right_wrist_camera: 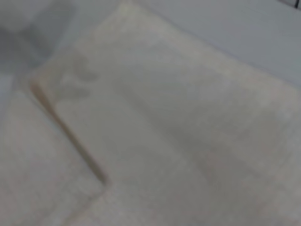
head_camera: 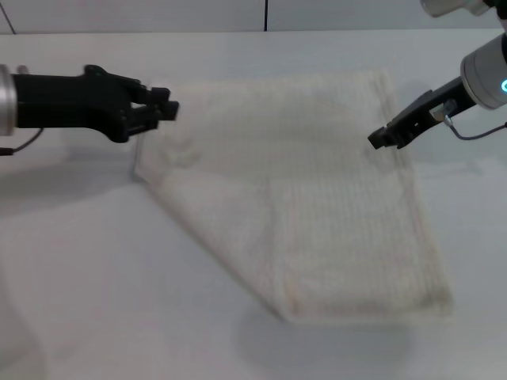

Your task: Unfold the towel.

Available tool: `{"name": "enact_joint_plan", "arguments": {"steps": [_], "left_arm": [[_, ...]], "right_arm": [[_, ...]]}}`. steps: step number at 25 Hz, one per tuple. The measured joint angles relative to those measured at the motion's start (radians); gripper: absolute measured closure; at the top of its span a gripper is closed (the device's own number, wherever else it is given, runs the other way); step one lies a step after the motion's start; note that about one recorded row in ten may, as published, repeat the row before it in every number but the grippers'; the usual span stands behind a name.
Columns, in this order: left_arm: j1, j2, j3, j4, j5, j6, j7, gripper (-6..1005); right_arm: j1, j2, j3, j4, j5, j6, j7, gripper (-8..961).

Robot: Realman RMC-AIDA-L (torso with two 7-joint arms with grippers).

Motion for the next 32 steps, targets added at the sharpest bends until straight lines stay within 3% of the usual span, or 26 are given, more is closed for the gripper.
{"name": "enact_joint_plan", "arguments": {"steps": [5,11,32], "left_arm": [[0.002,-0.005,0.132,-0.021,-0.017,-0.136,-0.020,795],[0.002,-0.005,0.143,-0.073,-0.074,-0.193,-0.012,638],[0.002,-0.005,0.150,-0.179,-0.135,-0.252,0.000,637]], "right_arm": [[0.005,0.000,0.000,0.040,-0.025,0.026,0.010,954],[-0.002,0.001,0.000,0.067,-0.032,0.076,0.015,954],[-0.020,0.009,0.010,0.116,-0.092,0.132,0.030,955]]}}
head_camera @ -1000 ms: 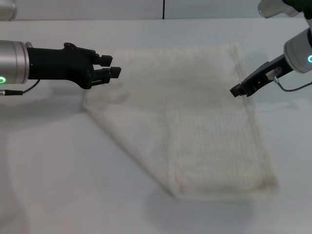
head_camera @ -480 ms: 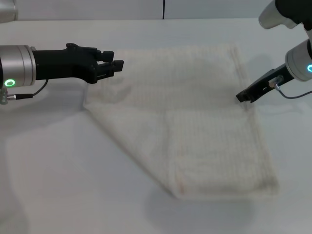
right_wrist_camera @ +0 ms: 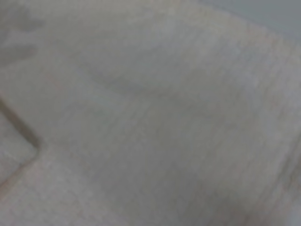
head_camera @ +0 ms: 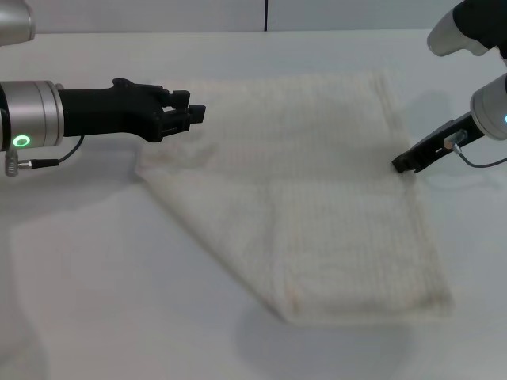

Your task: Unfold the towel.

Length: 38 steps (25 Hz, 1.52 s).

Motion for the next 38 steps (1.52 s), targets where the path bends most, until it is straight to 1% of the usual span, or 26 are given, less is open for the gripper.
{"name": "enact_joint_plan", "arguments": {"steps": [5,7,8,9,10,13,16,18,19,23,28,32,33,36,38], "left_arm": [[-0.001,0.000,0.005,-0.002,-0.002,0.006,0.000,637],[-0.003,0.000,0.023,-0.004,-0.003,0.006,0.000,637],[-0.005,0.000,0.068,-0.006,-0.003,0.002,-0.001,637],[-0.005,0.000,0.068,-0.006,-0.003,0.002,-0.001,637],[-0.006,0.000,0.090,-0.007,-0.003,-0.001,-0.003,636],[-0.023,-0.001,0.181,-0.013,-0.003,-0.013,-0.014,636],[-0.030,-0.004,0.204,-0.016,-0.004,-0.023,-0.021,636],[-0.031,-0.007,0.238,-0.026,-0.031,-0.062,-0.022,636],[-0.031,-0.007,0.238,-0.026,-0.031,-0.062,-0.022,636],[-0.025,-0.006,0.306,-0.052,-0.083,-0.127,-0.016,628],[-0.026,-0.008,0.337,-0.076,-0.101,-0.149,-0.017,616],[-0.030,-0.009,0.379,-0.126,-0.161,-0.215,-0.002,473],[-0.025,-0.009,0.396,-0.141,-0.205,-0.243,0.019,437],[-0.021,-0.009,0.403,-0.149,-0.236,-0.251,0.037,394],[-0.019,-0.009,0.424,-0.173,-0.284,-0.268,0.074,365]], "right_arm": [[-0.001,0.000,0.000,-0.001,0.000,-0.002,0.000,955],[-0.004,0.000,0.000,-0.001,-0.001,-0.002,0.000,955],[-0.006,0.000,0.001,-0.001,-0.001,-0.002,0.000,955],[-0.006,0.000,0.001,-0.001,-0.001,-0.002,0.000,955],[-0.007,0.000,0.002,-0.003,-0.001,-0.002,0.000,954],[-0.008,-0.001,0.003,-0.006,0.000,-0.001,0.000,954],[-0.008,-0.001,0.003,-0.006,0.001,-0.001,0.000,954],[-0.008,-0.002,0.004,-0.007,0.002,0.001,0.000,954],[-0.008,-0.002,0.004,-0.007,0.002,0.001,0.000,954],[-0.006,-0.002,0.004,-0.009,0.005,0.004,0.001,954],[-0.004,-0.001,0.003,-0.015,0.006,0.005,0.010,955],[-0.004,0.000,0.003,-0.017,0.007,0.005,0.010,955],[-0.005,0.000,0.004,-0.017,0.007,0.005,0.011,955],[-0.005,0.000,0.004,-0.017,0.007,0.004,0.012,955],[-0.003,0.000,0.005,-0.017,0.007,0.000,0.012,955]]}}
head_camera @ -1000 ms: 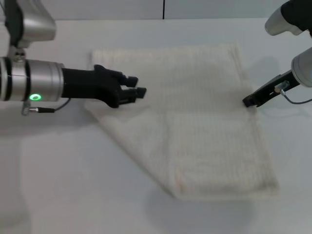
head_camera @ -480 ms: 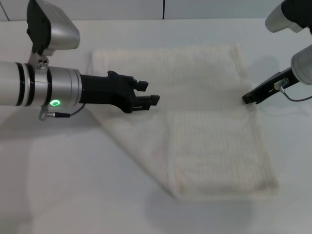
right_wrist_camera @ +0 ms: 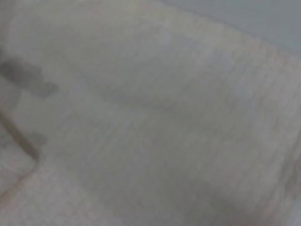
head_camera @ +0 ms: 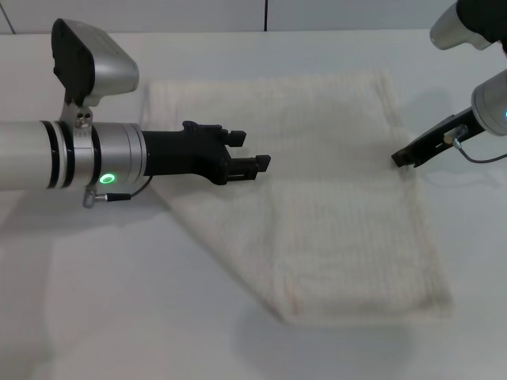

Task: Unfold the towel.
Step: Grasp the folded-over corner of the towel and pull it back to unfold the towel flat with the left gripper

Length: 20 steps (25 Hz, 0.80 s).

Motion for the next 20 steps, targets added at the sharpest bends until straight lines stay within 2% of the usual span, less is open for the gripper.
{"name": "enact_joint_plan", "arguments": {"steps": [11,20], "left_arm": [[-0.005,0.000,0.090,-0.038,-0.087,-0.045,0.017,367],[-0.002,0.000,0.204,-0.038,-0.160,-0.100,0.020,365]], "right_arm": [[0.002,0.000,0.000,0.001,-0.005,-0.002,0.000,954],[-0.003,-0.002,-0.002,0.004,-0.006,0.000,0.000,954]]}}
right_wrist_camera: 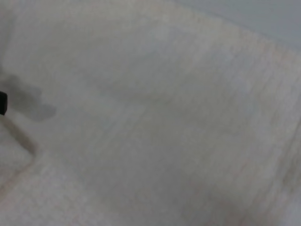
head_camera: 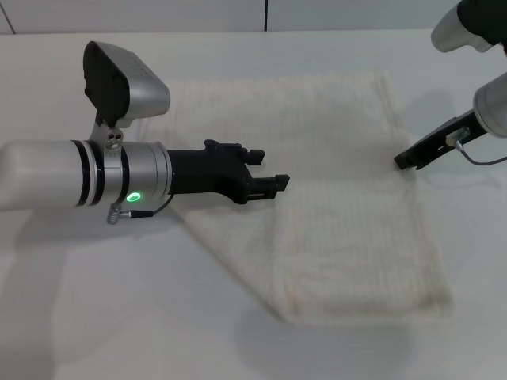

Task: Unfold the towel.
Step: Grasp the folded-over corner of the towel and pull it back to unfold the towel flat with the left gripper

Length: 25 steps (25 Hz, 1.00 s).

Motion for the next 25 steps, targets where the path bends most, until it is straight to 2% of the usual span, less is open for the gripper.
{"name": "enact_joint_plan", "arguments": {"steps": [10,18,25], "left_arm": [[0.003,0.000,0.019,0.000,-0.016,-0.005,0.000,383],[0.004,-0.001,0.087,0.000,-0.064,-0.043,0.002,397],[0.016,-0.002,0.194,0.000,-0.197,-0.121,0.074,410]], "right_arm": [[-0.002,0.001,0.000,0.003,0.000,0.003,0.000,954],[-0.002,0.003,0.000,0.003,0.001,0.005,0.000,954],[-0.002,0.003,0.000,0.002,0.003,0.006,0.000,954]]}}
